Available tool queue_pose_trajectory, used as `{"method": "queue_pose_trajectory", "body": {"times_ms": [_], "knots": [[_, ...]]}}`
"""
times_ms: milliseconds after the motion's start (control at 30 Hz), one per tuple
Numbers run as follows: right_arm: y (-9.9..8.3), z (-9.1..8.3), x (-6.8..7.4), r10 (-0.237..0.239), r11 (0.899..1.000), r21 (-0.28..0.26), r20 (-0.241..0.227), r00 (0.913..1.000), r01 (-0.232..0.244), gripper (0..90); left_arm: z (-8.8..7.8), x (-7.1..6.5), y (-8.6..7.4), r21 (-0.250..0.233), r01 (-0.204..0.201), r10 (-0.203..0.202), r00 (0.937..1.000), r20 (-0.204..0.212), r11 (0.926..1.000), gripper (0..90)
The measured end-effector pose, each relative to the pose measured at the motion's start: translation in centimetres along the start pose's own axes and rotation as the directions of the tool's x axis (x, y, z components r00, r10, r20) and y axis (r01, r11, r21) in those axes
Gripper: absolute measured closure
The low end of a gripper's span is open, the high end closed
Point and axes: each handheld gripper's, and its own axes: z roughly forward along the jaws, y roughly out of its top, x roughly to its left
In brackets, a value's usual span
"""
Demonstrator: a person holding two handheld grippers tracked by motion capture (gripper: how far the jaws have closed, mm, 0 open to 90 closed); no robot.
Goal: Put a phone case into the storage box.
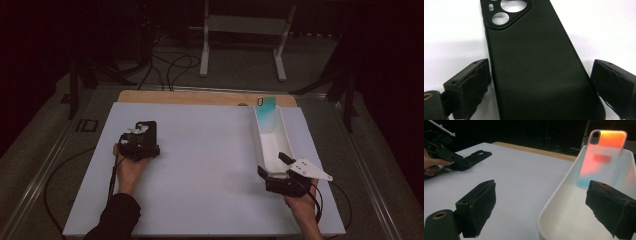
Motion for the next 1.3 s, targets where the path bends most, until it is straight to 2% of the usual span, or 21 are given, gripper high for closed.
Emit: {"method": "queue_pose_trajectory", "body": {"times_ms": [333,800,933,1067,1300], "knots": [[0.0,0.0,0.2,-0.006,1.0,0.002,0.0,1.0,0.006,9.3,0.0,-0.1,0.2,0.025,0.004,-0.004,1.0,-0.007,0.9997,5.8],[0.0,0.1,0.3,-0.01,1.0,0.003,0.001,0.9999,0.01,9.3,-0.7,0.3,0.4,0.076,-0.034,0.032,0.9993,0.02,0.9966,13.8],[0.0,0.1,0.2,-0.008,1.0,0.0,0.002,1.0,0.008,9.3,-0.9,0.5,0.5,0.073,-0.026,0.023,0.9987,0.045,0.997,16.4],[0.1,0.0,0.1,-0.006,1.0,0.001,0.002,1.0,0.006,9.3,-1.1,0.5,0.4,0.068,-0.032,0.029,0.9986,0.045,0.9972,17.2],[0.1,0.0,0.1,0.0,1.0,0.003,0.003,1.0,0.0,9.3,-2.1,0.3,0.5,0.016,-0.034,0.032,0.9966,0.076,0.9993,17.2]]}}
